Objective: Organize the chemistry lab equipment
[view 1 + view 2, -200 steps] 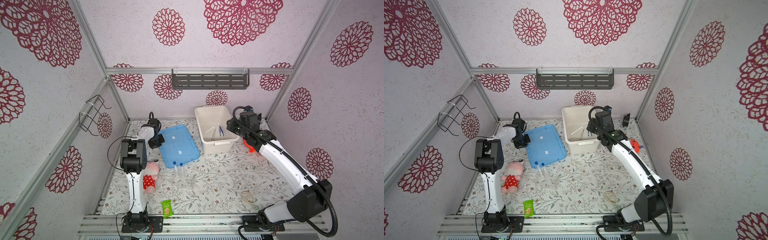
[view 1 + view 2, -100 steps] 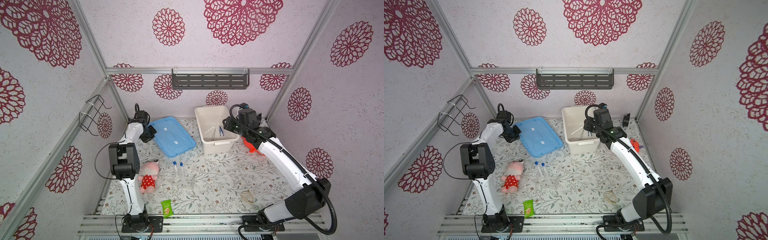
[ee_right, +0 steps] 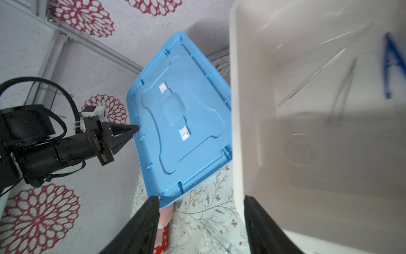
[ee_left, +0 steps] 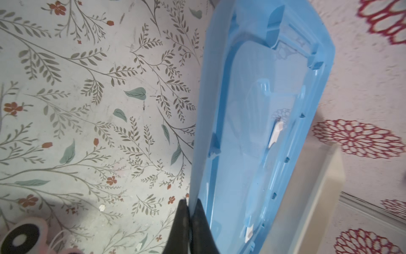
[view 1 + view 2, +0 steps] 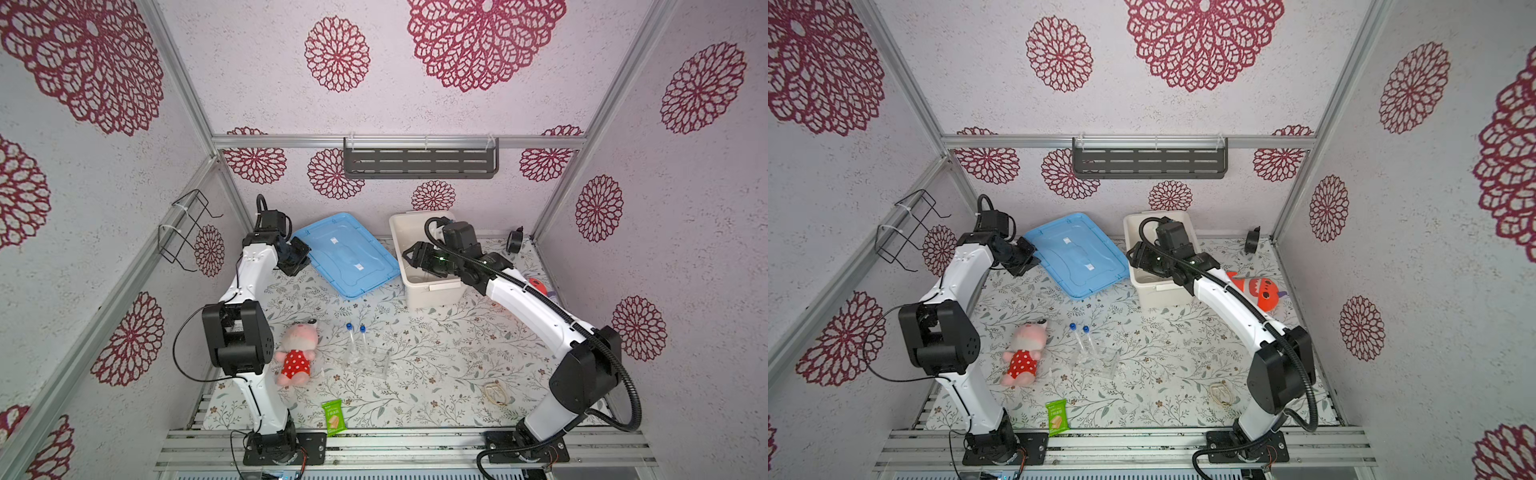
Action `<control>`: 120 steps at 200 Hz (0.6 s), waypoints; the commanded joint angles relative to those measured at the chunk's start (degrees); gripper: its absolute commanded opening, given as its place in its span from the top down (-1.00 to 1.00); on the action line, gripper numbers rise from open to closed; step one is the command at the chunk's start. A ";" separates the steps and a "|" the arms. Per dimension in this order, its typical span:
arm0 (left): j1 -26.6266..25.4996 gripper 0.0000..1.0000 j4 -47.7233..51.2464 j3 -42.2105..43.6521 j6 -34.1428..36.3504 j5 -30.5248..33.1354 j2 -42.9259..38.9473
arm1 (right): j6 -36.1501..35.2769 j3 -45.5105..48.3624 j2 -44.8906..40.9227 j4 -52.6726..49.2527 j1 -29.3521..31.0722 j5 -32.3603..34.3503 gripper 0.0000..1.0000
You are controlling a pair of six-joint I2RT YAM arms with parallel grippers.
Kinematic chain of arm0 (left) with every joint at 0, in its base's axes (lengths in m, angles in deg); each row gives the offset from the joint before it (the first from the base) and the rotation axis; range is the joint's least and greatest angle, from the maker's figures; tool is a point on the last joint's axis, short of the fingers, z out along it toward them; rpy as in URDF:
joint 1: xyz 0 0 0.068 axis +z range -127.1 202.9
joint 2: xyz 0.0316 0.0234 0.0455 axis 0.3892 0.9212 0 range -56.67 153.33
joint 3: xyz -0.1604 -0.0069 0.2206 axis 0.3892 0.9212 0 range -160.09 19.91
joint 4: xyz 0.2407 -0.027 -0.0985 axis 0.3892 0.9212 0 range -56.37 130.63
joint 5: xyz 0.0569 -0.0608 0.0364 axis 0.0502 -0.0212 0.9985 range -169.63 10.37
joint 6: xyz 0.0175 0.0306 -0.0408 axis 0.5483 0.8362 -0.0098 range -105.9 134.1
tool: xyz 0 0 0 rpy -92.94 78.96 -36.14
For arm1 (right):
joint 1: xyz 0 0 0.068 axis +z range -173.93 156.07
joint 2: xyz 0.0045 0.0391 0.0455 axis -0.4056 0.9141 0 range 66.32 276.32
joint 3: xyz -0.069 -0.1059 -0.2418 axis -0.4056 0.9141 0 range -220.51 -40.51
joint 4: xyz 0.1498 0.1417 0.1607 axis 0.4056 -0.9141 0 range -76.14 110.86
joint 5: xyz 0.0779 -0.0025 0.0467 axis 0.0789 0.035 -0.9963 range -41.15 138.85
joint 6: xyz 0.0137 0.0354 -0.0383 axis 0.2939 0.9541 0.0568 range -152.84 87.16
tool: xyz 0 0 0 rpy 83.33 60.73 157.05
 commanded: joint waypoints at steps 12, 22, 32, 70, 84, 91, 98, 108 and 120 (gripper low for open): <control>1.49 1.00 -5.38 3.10 -6.34 -4.07 -6.05 | 5.28 -3.14 3.03 4.10 0.66 -5.49 -0.30; 1.89 1.00 -5.55 3.84 -6.80 -4.11 -7.15 | 6.41 -3.51 4.09 4.96 0.93 -6.20 -0.31; 2.37 1.00 -5.54 4.43 -6.96 -4.07 -8.12 | 8.07 -3.54 5.21 6.15 1.27 -7.15 -0.32; 4.08 1.00 -9.03 8.17 -10.87 -8.61 -11.16 | 11.65 -6.43 10.00 8.16 3.30 -8.37 -0.33; 4.56 1.00 -8.37 8.53 -10.95 -8.48 -12.21 | 13.62 -8.10 12.14 7.85 3.77 -9.06 -0.34; 4.90 1.00 -8.07 8.86 -10.71 -8.09 -12.82 | 14.39 -8.61 12.94 7.80 4.09 -9.07 -0.34; 5.33 1.00 -7.86 9.09 -10.62 -7.48 -13.44 | 15.10 -9.21 13.64 7.89 4.30 -9.05 -0.34; 5.84 1.00 -7.38 9.32 -10.03 -6.31 -14.49 | 16.31 -9.69 14.34 7.86 4.57 -8.55 -0.34; 6.30 1.00 -5.74 8.98 -8.66 -3.76 -15.65 | 17.99 -9.71 14.94 8.38 4.71 -8.20 -0.35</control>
